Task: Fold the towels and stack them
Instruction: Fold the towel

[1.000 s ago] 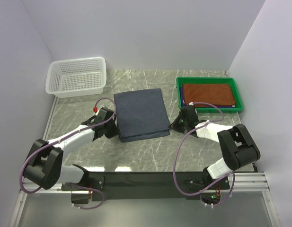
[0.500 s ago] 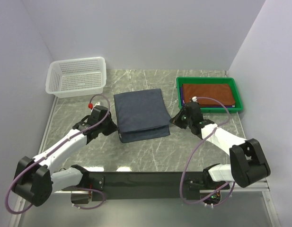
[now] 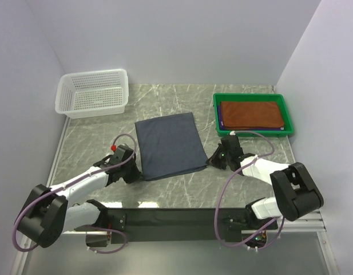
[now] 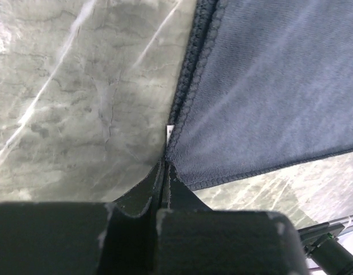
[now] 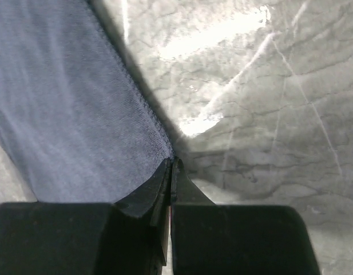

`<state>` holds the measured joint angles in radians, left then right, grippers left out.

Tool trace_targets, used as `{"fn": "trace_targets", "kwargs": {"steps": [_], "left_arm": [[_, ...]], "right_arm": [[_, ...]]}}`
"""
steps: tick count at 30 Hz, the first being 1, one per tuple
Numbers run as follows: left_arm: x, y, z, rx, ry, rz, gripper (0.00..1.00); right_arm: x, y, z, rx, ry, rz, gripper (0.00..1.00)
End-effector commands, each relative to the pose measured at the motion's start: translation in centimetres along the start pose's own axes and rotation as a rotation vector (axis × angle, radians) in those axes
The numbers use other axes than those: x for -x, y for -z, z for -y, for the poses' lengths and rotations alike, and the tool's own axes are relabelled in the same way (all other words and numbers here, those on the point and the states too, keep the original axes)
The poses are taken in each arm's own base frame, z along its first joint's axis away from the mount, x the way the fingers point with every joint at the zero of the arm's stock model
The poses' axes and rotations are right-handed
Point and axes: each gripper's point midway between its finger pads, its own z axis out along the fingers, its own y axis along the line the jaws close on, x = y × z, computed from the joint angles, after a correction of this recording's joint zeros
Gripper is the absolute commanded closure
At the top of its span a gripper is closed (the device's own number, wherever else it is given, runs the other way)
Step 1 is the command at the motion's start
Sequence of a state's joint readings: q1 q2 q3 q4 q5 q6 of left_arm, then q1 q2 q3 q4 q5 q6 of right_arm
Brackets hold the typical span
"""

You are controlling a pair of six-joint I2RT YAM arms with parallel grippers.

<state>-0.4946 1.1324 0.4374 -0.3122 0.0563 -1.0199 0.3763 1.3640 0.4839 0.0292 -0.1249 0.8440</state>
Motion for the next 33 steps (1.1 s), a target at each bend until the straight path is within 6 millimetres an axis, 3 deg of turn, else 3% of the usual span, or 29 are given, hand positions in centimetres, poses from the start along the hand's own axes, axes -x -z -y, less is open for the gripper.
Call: {"fn": "trace_targets", "kwargs": {"steps": [1, 8, 11, 15, 18, 26, 33], "left_arm": [[-0.1, -0.5, 0.8, -0.039, 0.011, -0.004, 0.99], [-0.3, -1.1, -0.1, -0.003, 0.005, -0.011, 0.99], [0.5, -0.8, 0.3, 0.01, -0.012, 0.013, 0.99], [2.1, 0.4, 1.6, 0.008, -0.039, 0.055, 0.99], [2.5, 1.2, 1.6, 0.019, -0.04, 0.08, 0.99], [0.5, 1.6, 1.1, -0.03, -0.026, 0.017, 0.99], [-1.5, 0.6, 0.3, -0.032, -0.036, -0.052, 0.98]], "right_arm": [[0.5, -0.5, -0.4, 0.017, 0.003, 0.032, 1.0], [0.1, -1.2, 0.3, -0.008, -0.006, 0.016, 1.0], [0.3, -1.2, -0.4, 0.006, -0.001, 0.01, 1.0], [1.8, -0.4, -1.6, 0.013, 0.018, 0.047, 1.0], [2.6, 0.3, -2.0, 0.014, 0.027, 0.074, 1.0], [1.0, 1.0, -1.1, 0.03, 0.027, 0.044, 0.99], [-0.1, 1.0, 0.3, 0.007, 0.025, 0.026, 0.97]]}}
